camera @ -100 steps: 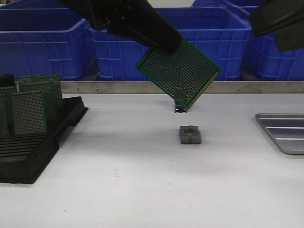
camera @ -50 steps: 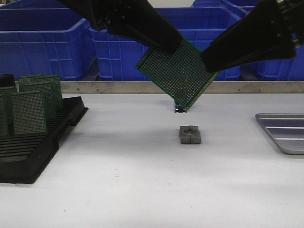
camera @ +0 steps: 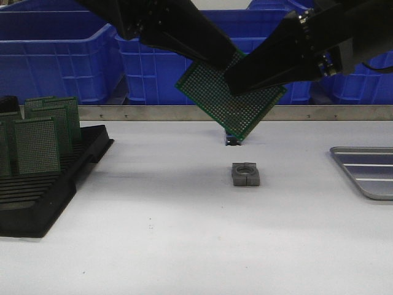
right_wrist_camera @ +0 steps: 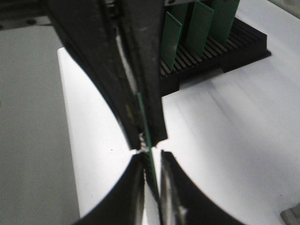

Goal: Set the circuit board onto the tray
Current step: 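Move the right gripper to the board and grasp its edge, then open the left gripper and carry the board toward the silver tray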

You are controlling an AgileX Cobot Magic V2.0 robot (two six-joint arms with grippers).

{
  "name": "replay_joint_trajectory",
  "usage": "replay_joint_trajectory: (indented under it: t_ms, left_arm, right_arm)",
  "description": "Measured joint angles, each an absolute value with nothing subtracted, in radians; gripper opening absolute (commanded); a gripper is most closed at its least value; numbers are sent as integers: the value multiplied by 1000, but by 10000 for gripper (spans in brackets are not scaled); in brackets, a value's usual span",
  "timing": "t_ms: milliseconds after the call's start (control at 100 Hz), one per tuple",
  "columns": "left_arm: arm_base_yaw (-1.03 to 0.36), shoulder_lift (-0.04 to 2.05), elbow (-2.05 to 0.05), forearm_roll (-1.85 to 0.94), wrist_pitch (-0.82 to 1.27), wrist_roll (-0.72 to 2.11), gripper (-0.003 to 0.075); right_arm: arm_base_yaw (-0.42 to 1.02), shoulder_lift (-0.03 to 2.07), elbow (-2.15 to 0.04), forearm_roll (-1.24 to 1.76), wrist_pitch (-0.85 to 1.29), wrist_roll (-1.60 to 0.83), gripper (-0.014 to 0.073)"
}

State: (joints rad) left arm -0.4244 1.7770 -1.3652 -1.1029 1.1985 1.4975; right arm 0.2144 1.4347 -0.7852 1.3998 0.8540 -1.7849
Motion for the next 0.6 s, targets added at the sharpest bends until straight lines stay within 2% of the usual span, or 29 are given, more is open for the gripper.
replay_joint_trajectory:
  t_ms: [160,230,350,500,600]
  left_arm:
    - [-424,1777,-1366,-1101,1209,1515,-13]
    - [-424,1777,-1366,-1101,1211,1515,24]
    - [-422,1777,-1370,-1101,1212,1512,161]
    - [-388,1777,-1410,-1111,1214,1506,382]
    - [-357,1777,-1446,-1115,1214,1501,447]
  right_arm:
    - [214,1435,-785,1387,886,-1790,-69]
    - [214,1435,-785,1387,895,-1790,-69]
    - [214,1435,-785,1387,897,-1790,-69]
    - [214,1435,-785,1405,901,-1768,-69]
    - [214,1435,-785,1408,896,-1705,-69]
